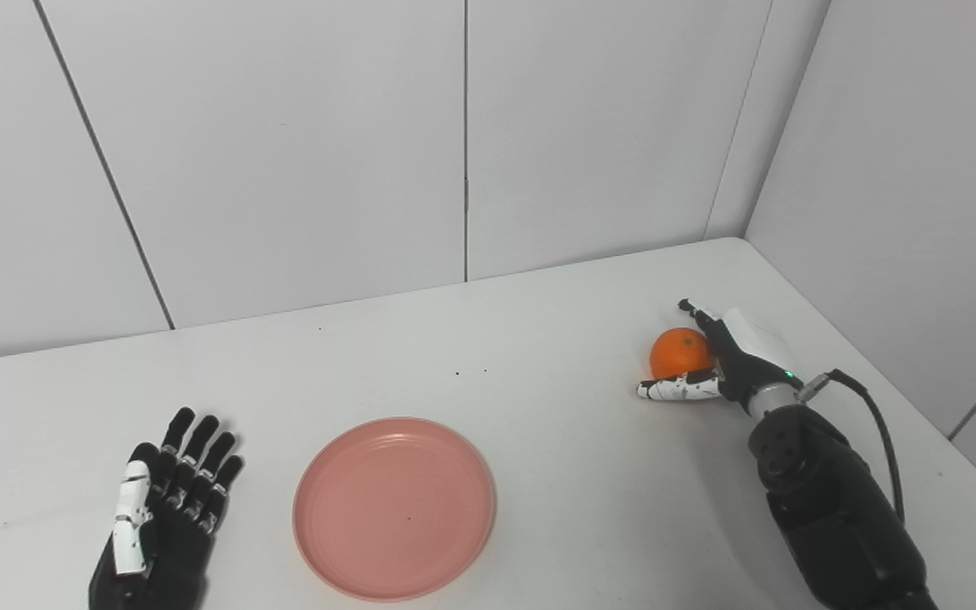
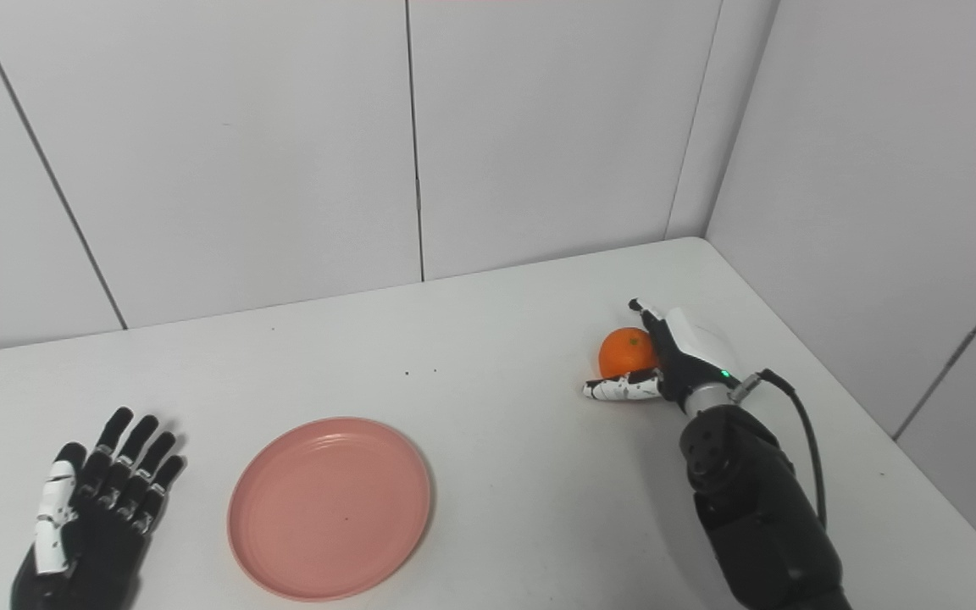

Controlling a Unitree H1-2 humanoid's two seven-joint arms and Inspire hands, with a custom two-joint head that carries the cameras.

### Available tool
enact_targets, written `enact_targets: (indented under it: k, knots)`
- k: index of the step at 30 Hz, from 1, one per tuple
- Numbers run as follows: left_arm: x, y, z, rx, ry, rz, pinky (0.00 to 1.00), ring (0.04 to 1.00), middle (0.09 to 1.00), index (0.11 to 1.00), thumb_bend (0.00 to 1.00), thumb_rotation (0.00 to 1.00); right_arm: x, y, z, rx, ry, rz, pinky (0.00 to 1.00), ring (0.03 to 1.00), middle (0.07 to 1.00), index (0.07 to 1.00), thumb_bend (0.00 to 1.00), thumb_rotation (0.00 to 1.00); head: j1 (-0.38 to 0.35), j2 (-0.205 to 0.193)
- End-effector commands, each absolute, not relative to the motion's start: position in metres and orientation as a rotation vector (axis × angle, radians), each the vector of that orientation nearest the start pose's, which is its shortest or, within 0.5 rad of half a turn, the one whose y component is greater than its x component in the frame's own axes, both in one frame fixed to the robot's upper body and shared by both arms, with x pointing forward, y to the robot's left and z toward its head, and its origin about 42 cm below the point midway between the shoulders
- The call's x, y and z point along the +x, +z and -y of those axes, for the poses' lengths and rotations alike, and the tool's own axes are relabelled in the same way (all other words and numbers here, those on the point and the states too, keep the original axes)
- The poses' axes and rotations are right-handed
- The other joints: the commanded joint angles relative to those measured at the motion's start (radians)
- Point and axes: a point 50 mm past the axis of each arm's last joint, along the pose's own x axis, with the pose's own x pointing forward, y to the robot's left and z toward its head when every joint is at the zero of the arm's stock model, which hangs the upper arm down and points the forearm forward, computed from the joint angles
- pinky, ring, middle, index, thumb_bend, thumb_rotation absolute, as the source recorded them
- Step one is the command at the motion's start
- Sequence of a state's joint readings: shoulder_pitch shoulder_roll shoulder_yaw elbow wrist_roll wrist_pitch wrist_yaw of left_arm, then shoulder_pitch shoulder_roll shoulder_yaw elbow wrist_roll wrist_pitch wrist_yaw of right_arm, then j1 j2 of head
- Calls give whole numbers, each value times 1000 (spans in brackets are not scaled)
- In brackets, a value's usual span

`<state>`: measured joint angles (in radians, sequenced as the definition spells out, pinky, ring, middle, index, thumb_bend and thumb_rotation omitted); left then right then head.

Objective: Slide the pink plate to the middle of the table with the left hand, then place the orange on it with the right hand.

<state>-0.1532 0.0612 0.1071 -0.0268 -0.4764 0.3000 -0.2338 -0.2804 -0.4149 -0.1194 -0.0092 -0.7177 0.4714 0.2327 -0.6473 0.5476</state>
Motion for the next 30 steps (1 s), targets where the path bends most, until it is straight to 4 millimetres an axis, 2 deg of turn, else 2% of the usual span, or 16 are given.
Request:
enact_targets:
  k: [1,8,13,19,24,25,26,30]
  knots:
    - [327,132,-232,-417,-254,-104,999,974,978,976,347,1000,371,227,382,-1022,-299,-211,782,882,911,900,1000,372,2,4]
    - [327,134,-231,-421,-261,-107,1000,973,976,976,345,1000,373,226,387,-1015,-303,-234,762,853,886,876,993,351,4,6]
    - [326,135,-231,-413,-263,-105,1000,973,977,977,346,1000,374,225,391,-999,-309,-231,709,796,837,830,963,286,4,6]
    - [326,136,-231,-417,-266,-111,1000,978,980,980,347,1000,377,226,392,-1005,-319,-230,590,647,690,668,827,179,7,11]
    - [325,137,-232,-413,-266,-110,1000,977,980,980,344,1000,382,224,394,-1023,-306,-256,555,605,649,605,766,134,10,13]
    - [325,137,-232,-414,-267,-110,1000,975,979,979,345,1000,382,223,394,-1025,-304,-257,526,580,628,549,646,137,10,13]
    - [325,137,-232,-416,-268,-109,1000,975,978,979,346,1000,383,223,394,-1025,-302,-257,481,539,590,513,571,139,10,13]
    - [325,138,-231,-415,-268,-110,999,972,976,976,347,1000,382,227,393,-1026,-299,-251,409,482,536,488,514,141,10,13]
